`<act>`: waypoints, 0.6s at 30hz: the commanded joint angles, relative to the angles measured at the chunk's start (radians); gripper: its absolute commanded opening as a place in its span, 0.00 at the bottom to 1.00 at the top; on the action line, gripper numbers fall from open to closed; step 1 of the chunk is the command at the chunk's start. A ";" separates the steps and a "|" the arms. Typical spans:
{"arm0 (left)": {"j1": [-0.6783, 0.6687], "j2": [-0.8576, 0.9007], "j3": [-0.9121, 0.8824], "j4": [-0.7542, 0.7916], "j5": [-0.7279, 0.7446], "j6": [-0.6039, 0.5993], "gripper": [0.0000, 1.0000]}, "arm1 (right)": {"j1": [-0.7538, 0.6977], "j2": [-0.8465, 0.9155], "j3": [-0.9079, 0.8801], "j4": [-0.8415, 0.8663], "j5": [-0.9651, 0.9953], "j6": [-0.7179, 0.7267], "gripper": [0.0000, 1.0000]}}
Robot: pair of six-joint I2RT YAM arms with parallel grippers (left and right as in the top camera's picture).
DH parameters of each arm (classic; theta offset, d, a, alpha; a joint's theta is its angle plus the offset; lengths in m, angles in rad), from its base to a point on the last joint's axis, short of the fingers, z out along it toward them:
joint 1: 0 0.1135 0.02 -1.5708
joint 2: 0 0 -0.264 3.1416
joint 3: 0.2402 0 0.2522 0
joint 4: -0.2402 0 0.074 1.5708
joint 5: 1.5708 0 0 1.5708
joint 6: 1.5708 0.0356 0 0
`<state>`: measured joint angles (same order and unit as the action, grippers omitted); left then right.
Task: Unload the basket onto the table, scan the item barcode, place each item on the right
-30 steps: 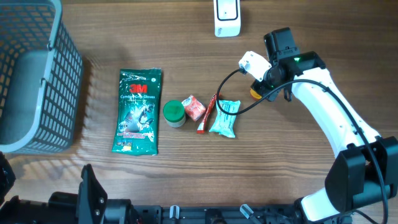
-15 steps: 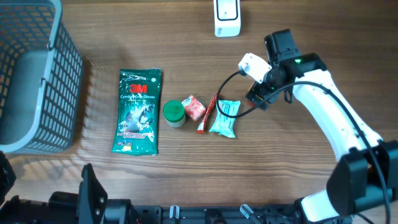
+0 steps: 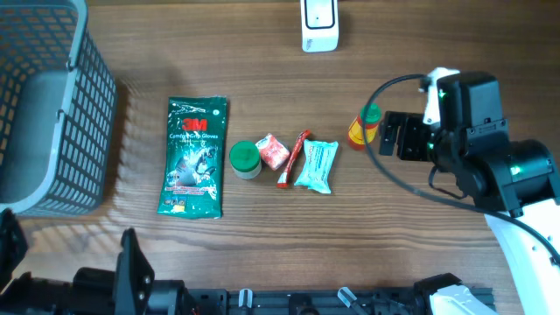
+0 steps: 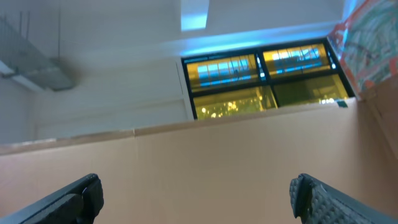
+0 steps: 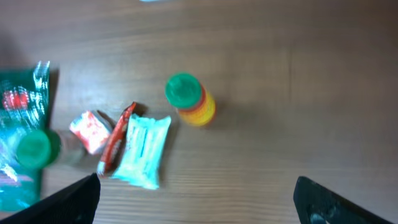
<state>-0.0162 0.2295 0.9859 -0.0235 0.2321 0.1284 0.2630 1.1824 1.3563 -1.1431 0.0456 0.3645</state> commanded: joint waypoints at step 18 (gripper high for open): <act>0.008 -0.008 -0.078 -0.111 0.010 -0.010 1.00 | -0.027 0.215 -0.023 -0.106 -0.240 1.554 1.00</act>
<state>-0.0162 0.2295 0.9649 -0.1577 0.2340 0.1284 0.2630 1.3697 1.3426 -1.2495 -0.1520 1.7535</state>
